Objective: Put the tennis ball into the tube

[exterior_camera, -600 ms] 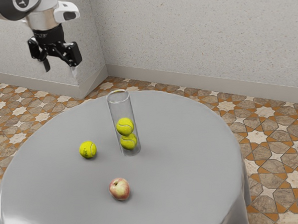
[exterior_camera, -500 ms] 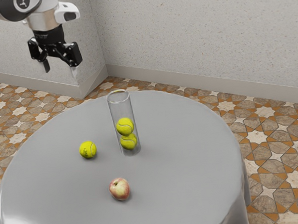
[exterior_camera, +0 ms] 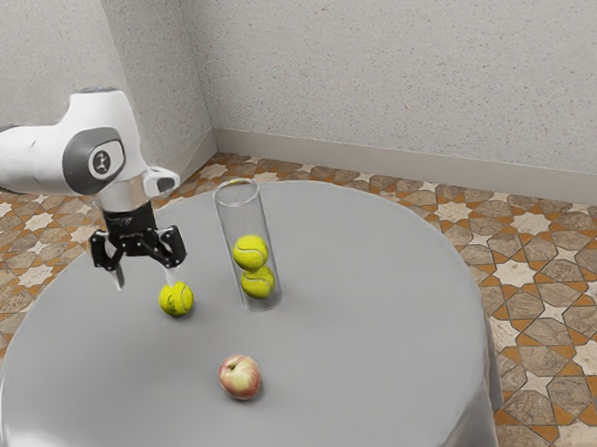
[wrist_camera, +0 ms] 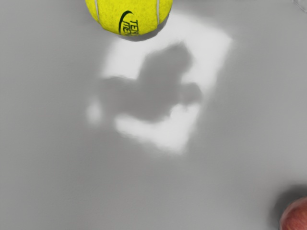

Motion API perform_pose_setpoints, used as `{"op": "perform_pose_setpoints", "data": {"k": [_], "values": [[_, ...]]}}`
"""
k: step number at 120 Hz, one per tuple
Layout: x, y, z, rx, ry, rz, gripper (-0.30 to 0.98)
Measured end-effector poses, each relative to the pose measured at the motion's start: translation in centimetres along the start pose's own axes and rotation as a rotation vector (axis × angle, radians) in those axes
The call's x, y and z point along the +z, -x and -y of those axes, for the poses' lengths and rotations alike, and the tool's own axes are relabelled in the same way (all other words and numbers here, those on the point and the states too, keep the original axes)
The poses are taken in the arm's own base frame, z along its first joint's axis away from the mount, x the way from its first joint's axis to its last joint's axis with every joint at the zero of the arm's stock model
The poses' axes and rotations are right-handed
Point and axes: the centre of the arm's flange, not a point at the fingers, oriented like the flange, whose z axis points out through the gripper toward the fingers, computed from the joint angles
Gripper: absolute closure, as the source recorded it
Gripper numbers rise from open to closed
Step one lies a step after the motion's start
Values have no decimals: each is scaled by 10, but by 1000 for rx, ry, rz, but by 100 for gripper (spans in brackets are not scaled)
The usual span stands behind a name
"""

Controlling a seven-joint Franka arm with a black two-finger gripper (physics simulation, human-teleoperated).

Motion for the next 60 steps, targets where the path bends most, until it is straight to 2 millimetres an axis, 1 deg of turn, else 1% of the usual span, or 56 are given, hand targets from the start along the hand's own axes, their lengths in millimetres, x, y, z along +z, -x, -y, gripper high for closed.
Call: {"op": "perform_pose_setpoints", "data": {"k": [10,18,25,44,60], "values": [[25,-16,3,-37,17,6,0],[37,-24,3,-41,24,-2,0],[44,-30,4,-35,26,-9,0],[62,-52,25,-33,30,-27,0],[72,-70,24,6,25,-44,0]]}}
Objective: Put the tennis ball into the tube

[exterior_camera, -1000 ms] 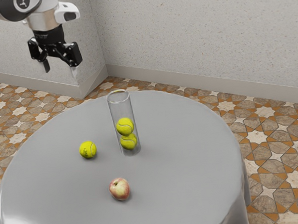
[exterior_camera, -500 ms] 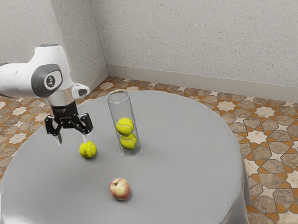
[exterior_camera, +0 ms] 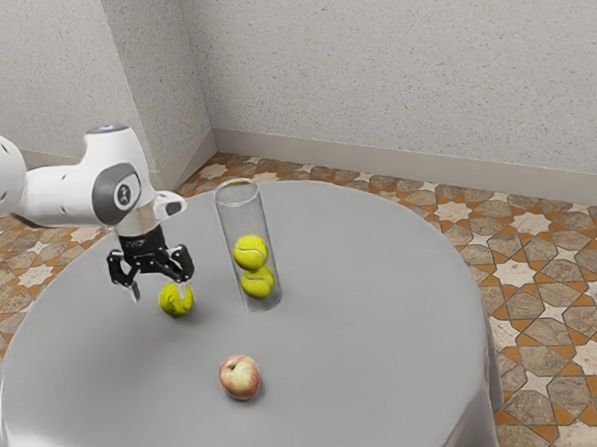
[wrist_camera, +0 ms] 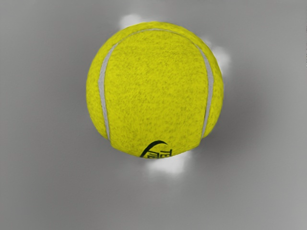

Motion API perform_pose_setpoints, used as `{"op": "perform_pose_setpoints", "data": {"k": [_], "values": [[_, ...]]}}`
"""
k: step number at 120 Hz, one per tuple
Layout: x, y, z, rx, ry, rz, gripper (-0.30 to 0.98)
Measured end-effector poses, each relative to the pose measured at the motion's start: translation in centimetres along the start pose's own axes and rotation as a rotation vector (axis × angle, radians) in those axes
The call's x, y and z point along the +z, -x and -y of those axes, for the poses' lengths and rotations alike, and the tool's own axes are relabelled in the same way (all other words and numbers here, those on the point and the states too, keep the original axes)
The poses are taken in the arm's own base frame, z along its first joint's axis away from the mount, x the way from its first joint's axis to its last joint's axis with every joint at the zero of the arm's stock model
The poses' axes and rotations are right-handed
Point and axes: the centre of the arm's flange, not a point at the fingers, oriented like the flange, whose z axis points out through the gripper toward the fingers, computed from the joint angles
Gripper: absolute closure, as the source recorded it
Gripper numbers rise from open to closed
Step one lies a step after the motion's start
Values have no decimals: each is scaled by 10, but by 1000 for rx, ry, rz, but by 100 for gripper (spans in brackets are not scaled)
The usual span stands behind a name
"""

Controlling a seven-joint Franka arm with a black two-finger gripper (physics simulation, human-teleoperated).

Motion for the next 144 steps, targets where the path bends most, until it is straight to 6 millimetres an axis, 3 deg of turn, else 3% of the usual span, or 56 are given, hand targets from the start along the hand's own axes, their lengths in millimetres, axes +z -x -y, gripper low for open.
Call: {"op": "perform_pose_setpoints", "data": {"k": [28,67,144], "values": [[19,-31,-7,67,14,-7,0],[34,-51,8,119,43,-2,0],[60,-58,6,195,95,25,4]]}}
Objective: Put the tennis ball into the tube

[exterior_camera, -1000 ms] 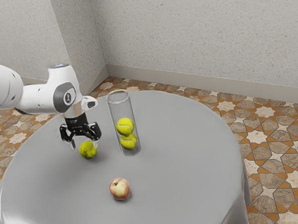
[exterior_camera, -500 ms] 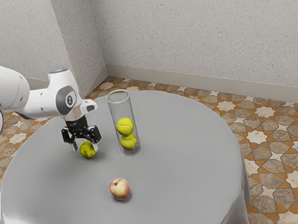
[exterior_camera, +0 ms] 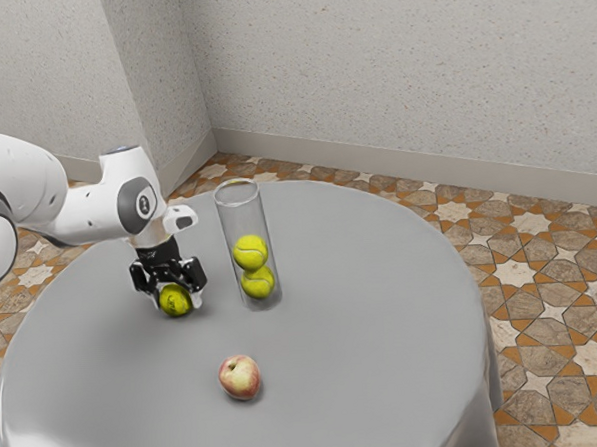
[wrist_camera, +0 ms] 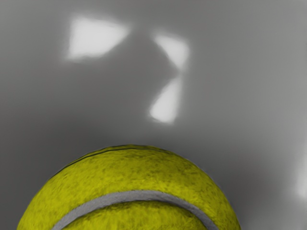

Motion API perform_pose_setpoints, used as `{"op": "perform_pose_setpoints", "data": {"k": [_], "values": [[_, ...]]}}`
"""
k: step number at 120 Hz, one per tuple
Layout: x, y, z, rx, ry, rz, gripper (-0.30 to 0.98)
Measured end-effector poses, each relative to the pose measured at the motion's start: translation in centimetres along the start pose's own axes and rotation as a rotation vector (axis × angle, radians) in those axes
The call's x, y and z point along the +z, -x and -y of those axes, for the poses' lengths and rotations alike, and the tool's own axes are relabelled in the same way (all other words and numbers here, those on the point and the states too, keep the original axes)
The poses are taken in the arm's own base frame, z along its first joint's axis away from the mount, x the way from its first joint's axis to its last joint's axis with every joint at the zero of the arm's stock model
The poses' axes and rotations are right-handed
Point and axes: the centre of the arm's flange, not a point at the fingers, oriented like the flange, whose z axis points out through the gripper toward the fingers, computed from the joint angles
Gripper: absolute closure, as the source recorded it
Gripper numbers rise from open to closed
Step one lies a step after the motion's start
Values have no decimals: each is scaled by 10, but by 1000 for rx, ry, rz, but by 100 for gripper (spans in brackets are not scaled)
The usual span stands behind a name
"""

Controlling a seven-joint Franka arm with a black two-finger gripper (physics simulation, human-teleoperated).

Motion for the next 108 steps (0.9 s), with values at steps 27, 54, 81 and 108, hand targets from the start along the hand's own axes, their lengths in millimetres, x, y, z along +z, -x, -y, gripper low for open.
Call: {"op": "perform_pose_setpoints", "data": {"k": [27,54,81,108], "values": [[0,0,1,16,7,0,22],[-17,1,-3,35,8,-25,26],[-151,26,-49,119,-42,-163,29],[-258,30,-117,177,-127,-217,28]]}}
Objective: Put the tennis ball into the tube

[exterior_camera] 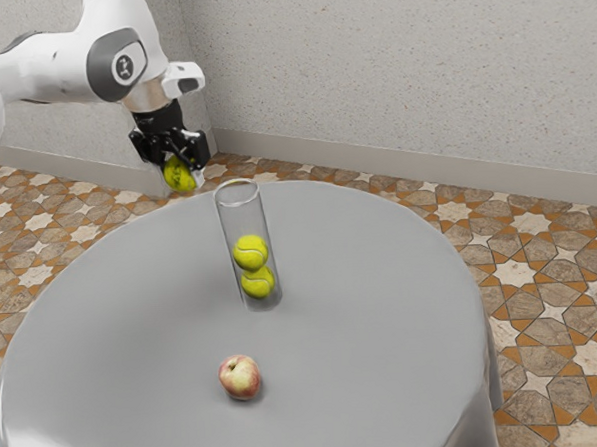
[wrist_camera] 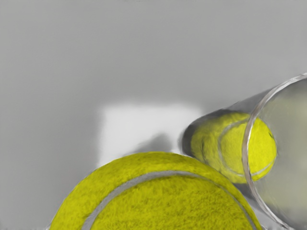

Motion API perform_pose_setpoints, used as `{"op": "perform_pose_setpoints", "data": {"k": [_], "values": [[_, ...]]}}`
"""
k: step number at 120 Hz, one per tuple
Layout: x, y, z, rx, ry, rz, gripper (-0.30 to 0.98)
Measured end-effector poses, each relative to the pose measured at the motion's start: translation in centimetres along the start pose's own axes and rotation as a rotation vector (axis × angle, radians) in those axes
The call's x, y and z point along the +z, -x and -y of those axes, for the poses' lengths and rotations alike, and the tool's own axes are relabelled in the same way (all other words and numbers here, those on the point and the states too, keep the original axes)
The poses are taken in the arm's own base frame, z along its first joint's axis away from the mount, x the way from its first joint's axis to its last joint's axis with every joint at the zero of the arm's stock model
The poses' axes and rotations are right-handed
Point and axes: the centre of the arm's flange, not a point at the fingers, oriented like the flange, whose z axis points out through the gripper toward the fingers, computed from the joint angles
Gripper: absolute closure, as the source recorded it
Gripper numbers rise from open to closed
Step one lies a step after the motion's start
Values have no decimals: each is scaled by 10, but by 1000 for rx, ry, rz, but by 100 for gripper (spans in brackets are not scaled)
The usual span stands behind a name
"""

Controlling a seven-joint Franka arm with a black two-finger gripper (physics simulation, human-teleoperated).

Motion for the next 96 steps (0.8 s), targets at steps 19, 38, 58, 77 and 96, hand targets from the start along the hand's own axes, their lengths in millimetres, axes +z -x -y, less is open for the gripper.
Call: {"op": "perform_pose_setpoints", "data": {"k": [19,38,58,77,96], "values": [[-13,-6,-41,11,-19,38,27],[-11,-11,-75,4,-21,67,27],[4,-28,-83,-43,-24,83,27],[14,-33,-82,-89,-27,95,19],[4,-32,-80,-123,-21,60,9]]}}
